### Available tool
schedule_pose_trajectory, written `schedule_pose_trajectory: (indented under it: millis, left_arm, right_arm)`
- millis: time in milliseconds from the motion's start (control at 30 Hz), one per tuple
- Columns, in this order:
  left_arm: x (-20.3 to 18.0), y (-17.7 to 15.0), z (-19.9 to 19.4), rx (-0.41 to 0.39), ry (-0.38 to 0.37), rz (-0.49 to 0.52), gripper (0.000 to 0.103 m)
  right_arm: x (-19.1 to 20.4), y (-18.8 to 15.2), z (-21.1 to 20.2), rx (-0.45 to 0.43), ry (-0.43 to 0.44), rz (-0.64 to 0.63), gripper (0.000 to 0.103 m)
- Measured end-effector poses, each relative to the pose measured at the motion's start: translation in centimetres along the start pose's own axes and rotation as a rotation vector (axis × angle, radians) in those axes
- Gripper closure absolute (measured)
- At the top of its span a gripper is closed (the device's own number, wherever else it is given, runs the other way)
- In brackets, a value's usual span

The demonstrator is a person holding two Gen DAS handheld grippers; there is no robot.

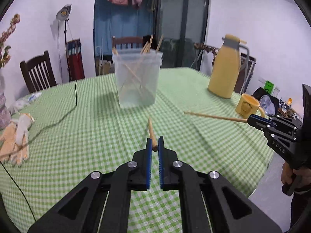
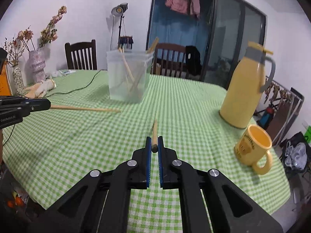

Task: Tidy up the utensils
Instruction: 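Lift both held chopsticks toward the clear container, then lower both held chopsticks into the clear container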

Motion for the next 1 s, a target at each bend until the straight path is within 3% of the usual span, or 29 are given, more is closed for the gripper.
schedule_pose_trajectory:
  millis: [200,500,767,1000]
  left_arm:
    - [1.1,3.4,-1.9,-0.067,-0.002,0.036,0.100]
    - [3.3,8.3,-0.9,-0.091,-0.023,0.037,0.100]
    - [4.5,12.4,2.8,-0.065,-0.039,0.044,0.100]
    - [4.4,13.5,4.8,-0.055,-0.045,0.067,0.100]
  right_arm:
    - [0.3,3.1,-1.5,-0.061,0.002,-0.043,0.097]
    - [1.1,7.8,-1.1,-0.101,0.043,-0.118,0.097]
    - [0.2,12.1,2.3,-0.059,0.101,-0.109,0.097]
    - [-0.3,14.4,5.0,-0.012,0.106,-0.095,0.097]
Point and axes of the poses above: each gripper's, at about its wrist camera, not at the fingertips, and z roughly the way its jaws point, x to its left, y to its top, the point moved 9 cm from there along z, roughly the way its jaws point, and after that the axes turned 3 degrees about y, right-handed, at the moved point
